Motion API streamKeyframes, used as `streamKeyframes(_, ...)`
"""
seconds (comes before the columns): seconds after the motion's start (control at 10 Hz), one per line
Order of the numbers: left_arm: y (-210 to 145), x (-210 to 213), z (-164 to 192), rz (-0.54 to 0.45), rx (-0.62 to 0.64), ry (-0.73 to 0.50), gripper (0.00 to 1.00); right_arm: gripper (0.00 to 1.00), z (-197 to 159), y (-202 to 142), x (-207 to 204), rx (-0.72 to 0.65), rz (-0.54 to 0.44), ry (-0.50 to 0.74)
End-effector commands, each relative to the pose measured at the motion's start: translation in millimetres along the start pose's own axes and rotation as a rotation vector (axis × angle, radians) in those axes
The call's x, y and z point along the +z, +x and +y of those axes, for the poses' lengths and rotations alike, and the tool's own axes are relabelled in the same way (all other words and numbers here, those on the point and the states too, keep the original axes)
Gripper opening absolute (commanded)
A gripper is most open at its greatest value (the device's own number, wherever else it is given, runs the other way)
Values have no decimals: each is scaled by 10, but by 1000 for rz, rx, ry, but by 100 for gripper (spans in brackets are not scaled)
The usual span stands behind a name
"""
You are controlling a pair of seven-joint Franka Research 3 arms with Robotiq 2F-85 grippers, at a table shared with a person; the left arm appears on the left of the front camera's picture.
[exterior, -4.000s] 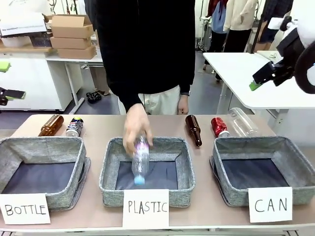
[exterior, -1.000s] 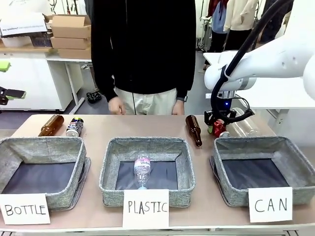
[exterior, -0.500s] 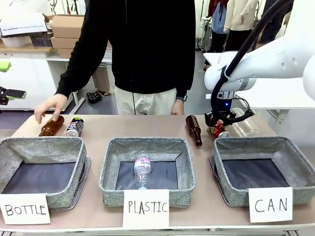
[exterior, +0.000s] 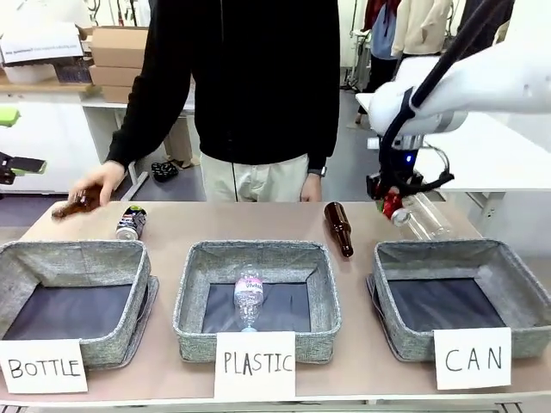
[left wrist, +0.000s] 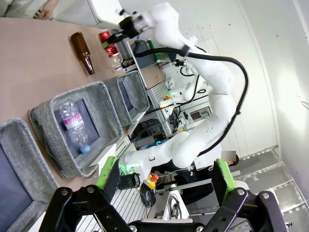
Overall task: Sort the can waste into the basket.
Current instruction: Pick up the can waste from the table and place it in the right Fabric basket.
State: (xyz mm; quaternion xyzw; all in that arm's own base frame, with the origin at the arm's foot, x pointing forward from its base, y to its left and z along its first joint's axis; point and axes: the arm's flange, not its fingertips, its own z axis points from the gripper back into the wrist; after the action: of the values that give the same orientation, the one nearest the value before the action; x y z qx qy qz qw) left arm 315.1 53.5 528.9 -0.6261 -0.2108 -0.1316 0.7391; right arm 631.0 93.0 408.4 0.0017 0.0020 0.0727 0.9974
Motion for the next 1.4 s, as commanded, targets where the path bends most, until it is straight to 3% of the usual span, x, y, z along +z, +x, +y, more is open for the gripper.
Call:
streamKeyframes(0.0,10,-8,-14,-8,-22,-20,100,0,-35,-1073,782,229,-92,48)
streamKeyframes(0.2,10,-8,-14,-8,-22,-20,100,0,-132,-1748,1024,361,52,27)
streamKeyframes(0.4,10,-8,-14,-8,-22,-20,100,0,-237,-2257,862,470,147,87)
streamKeyframes(0.6,10,-8,-14,-8,-22,-20,100,0,-330,-2652,608,521,53,210)
streamKeyframes(1.2,10,-8,-14,-8,-22,-20,100,0,-539,-2557,503,483,13,276)
streamKeyframes(1.3,10,-8,-14,-8,-22,-20,100,54,-568,-2545,506,479,8,290)
